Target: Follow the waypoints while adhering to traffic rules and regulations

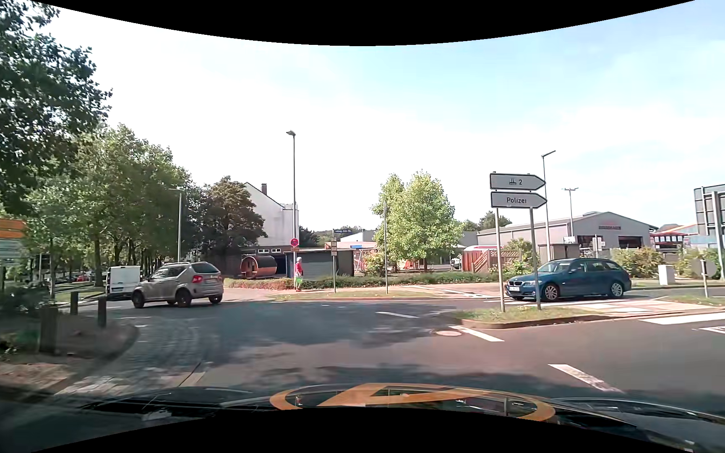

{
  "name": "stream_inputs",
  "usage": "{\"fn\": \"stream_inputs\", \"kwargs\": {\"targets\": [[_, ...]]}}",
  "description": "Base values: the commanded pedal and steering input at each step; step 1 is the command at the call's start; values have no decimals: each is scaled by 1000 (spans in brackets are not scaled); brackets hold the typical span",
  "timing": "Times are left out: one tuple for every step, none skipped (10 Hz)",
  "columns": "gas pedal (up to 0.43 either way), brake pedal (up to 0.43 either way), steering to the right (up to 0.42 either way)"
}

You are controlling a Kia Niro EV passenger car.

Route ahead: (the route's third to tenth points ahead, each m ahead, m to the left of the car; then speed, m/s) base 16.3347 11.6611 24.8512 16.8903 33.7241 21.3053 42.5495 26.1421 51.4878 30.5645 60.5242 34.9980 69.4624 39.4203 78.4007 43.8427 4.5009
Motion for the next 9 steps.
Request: {"fn": "stream_inputs", "kwargs": {"targets": [[59, 0, -83], [59, 0, -89], [28, 0, -99], [0, 0, -129], [0, 0, -162], [0, 0, -196], [0, 0, -226], [0, 0, -240], [0, 0, -247]]}}
